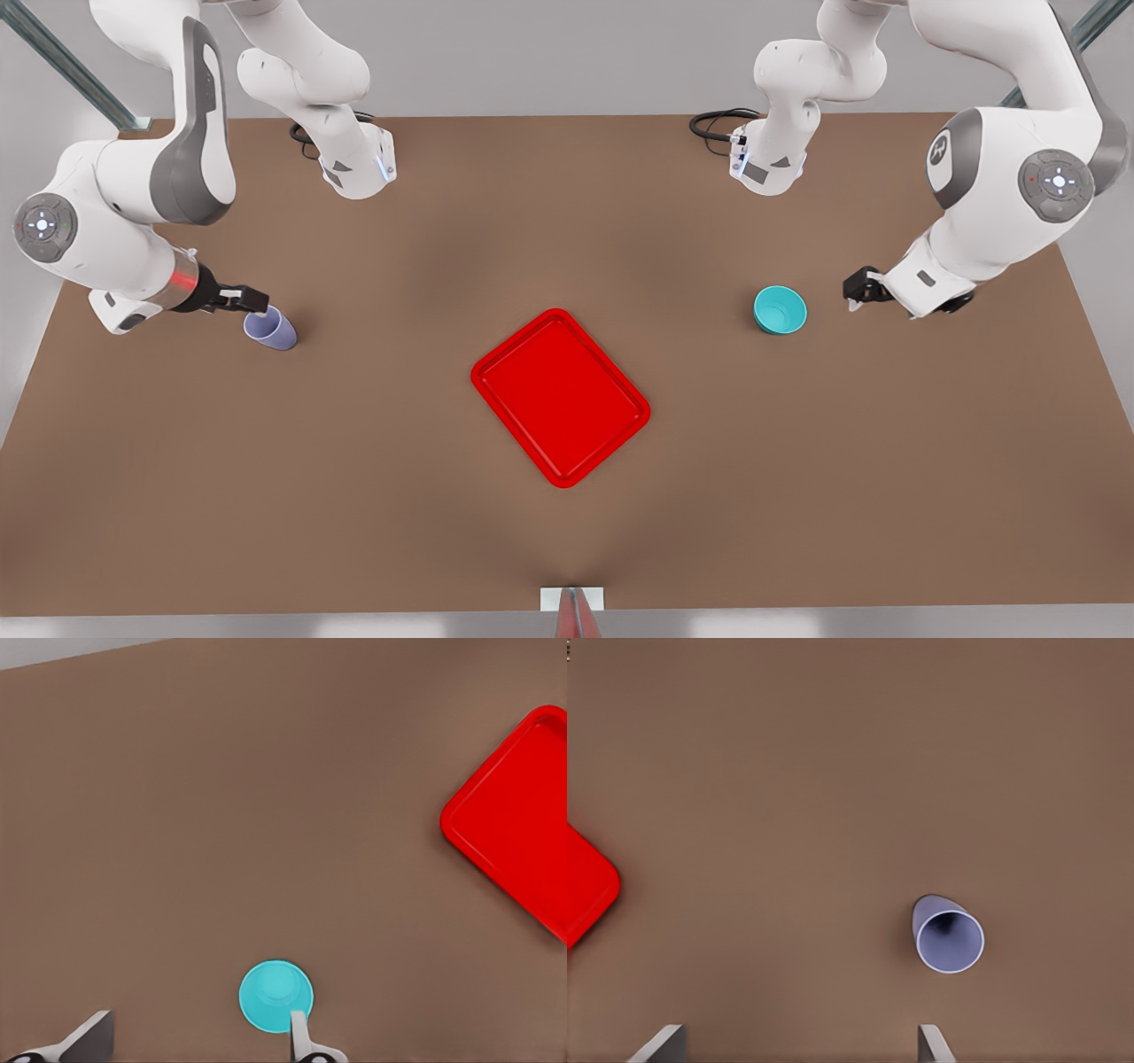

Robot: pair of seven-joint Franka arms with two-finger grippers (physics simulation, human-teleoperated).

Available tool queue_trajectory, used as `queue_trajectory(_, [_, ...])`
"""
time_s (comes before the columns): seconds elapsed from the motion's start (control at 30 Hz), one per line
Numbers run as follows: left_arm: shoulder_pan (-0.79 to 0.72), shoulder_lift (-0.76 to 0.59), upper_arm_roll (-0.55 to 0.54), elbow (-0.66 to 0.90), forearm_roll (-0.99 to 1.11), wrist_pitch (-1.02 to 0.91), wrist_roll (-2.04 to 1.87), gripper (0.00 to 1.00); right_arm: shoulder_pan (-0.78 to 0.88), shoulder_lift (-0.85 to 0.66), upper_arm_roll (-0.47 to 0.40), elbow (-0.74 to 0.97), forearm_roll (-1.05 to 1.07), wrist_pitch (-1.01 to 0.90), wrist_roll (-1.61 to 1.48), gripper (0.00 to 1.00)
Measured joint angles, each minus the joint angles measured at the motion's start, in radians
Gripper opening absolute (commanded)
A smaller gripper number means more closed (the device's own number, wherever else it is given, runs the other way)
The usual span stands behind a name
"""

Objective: Place the bowl on the tray with the left arm and the cup on the tray with the right arm

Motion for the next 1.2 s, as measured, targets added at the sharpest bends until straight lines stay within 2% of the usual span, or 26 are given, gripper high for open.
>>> queue_trajectory(0.03, [0.002,0.0,0.0,-0.016,0.0,-0.001,-0.006,1.0,0.001,-0.001,0.0,0.0,0.0,0.0,0.0,1.0])
queue_trajectory(0.1, [-0.001,0.002,0.025,-0.214,0.0,0.0,-0.006,1.0,-0.002,-0.001,0.0,0.0,0.0,0.0,0.0,1.0])
queue_trajectory(0.17, [0.024,0.009,0.026,-0.453,-0.006,0.197,0.019,1.0,-0.006,-0.001,0.0,0.0,0.0,0.002,0.0,1.0])
queue_trajectory(0.2, [0.042,0.022,0.026,-0.599,-0.021,0.383,0.127,1.0,-0.007,0.0,0.0,0.0,0.0,0.002,0.0,1.0])
queue_trajectory(0.27, [0.106,0.097,0.028,-0.714,-0.076,0.532,0.369,1.0,-0.005,0.0,0.0,0.0,0.0,0.002,0.0,1.0])
queue_trajectory(0.37, [0.158,0.168,0.029,-0.721,-0.127,0.537,0.599,1.0,-0.002,0.001,0.0,0.0,0.0,0.003,-0.004,1.0])
queue_trajectory(0.8, [0.142,0.247,0.025,-0.721,-0.222,0.573,0.567,1.0,-0.007,0.001,0.0,-0.002,0.0,0.002,-0.006,1.0])
queue_trajectory(0.83, [0.135,0.25,0.025,-0.721,-0.224,0.571,0.567,0.94,-0.008,0.001,0.0,-0.001,0.0,0.002,-0.006,1.0])
queue_trajectory(0.87, [0.134,0.251,0.025,-0.721,-0.225,0.571,0.567,0.77,-0.009,0.001,0.0,-0.002,0.0,0.003,-0.006,1.0])
queue_trajectory(0.9, [0.134,0.255,0.025,-0.721,-0.226,0.57,0.569,0.55,-0.009,0.001,0.0,0.0,0.0,0.002,-0.008,1.0])
queue_trajectory(0.93, [0.129,0.258,0.025,-0.721,-0.227,0.569,0.569,0.47,-0.008,0.001,0.0,0.0,0.0,0.003,-0.007,1.0])
queue_trajectory(1.2, [0.125,0.278,0.025,-0.712,-0.229,0.568,0.567,0.21,-0.007,0.001,-0.001,-0.001,0.0,0.002,-0.006,1.0])
